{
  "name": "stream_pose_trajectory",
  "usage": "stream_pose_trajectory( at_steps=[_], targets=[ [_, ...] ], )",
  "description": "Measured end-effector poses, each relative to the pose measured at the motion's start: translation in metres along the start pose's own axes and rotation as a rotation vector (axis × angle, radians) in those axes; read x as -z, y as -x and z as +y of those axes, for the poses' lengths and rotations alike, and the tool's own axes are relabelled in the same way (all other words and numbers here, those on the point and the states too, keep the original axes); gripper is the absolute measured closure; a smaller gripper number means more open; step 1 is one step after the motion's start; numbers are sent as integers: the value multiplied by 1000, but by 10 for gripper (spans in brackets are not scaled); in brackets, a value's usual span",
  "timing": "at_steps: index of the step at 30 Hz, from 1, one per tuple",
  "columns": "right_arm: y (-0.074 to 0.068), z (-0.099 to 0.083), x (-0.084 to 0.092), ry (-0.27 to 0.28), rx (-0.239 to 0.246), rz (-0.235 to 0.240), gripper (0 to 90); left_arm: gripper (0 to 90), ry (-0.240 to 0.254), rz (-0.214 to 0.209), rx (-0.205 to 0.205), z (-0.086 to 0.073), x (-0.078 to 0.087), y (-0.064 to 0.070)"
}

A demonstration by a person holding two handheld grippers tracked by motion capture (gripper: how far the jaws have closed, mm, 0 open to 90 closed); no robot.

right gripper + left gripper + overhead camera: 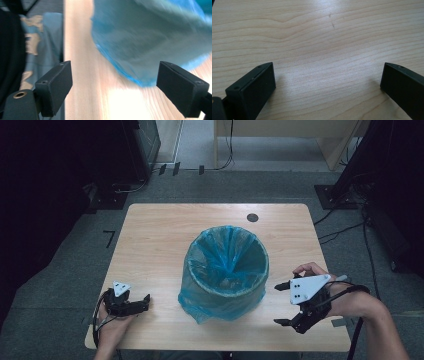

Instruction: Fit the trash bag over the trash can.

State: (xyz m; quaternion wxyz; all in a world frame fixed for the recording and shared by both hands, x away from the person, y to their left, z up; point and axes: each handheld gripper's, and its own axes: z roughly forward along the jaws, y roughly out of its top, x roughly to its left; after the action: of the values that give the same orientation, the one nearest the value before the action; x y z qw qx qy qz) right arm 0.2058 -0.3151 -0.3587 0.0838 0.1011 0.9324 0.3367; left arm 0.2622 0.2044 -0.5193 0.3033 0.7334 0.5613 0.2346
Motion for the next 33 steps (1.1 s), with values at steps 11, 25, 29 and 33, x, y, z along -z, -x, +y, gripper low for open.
stream_pose_trajectory(
  at_steps=[11,25,29,33],
  targets=[
    [8,-26,-20,-18,-192,-127,0,0,0,0,0,0,0,0],
    [21,-56,-35,14,-421,-271,0,0,-1,0,0,0,0,0],
    [23,-64,-39,20,-482,-313,0,0,-1,0,0,0,0,0],
    [25,-74,-43,31,-534,-329,0,0,-1,0,0,0,0,0]
  ],
)
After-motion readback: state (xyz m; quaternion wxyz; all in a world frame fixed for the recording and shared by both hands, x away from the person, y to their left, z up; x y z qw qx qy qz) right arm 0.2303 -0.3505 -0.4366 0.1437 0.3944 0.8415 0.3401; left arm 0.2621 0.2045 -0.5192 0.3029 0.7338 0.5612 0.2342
